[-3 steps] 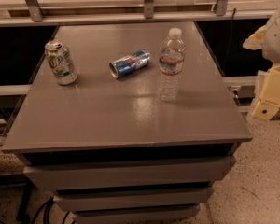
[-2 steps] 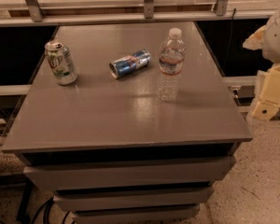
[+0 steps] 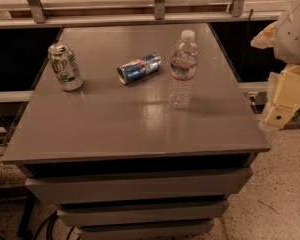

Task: Knock 7up can over

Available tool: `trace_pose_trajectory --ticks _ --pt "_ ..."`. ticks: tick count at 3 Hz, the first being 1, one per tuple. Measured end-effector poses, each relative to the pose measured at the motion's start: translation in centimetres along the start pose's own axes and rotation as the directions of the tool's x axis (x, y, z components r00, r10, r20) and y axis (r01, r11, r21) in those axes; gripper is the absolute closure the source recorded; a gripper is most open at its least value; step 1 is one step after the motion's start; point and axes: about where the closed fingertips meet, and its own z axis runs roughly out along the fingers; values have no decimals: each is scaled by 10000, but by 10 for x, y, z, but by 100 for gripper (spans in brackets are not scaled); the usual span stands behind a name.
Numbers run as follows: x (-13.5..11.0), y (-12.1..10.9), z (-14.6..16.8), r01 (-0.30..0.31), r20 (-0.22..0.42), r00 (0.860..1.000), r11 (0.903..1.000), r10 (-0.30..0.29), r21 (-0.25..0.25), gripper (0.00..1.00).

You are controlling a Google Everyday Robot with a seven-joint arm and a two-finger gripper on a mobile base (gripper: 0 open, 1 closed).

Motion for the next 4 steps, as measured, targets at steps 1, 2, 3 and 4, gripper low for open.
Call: trace_pose_trajectory --ticks 1,2,3,4 --pt "-18 3 -4 659 228 9976 9978 -657 -97 0" --pt "-37 4 -8 1276 492 9907 9918 -1269 -110 0" --pt "-58 -3 -14 1870 704 9798 9823 -1871 78 0" --pt "-78 -13 -17 2333 890 9679 9720 -2349 286 0"
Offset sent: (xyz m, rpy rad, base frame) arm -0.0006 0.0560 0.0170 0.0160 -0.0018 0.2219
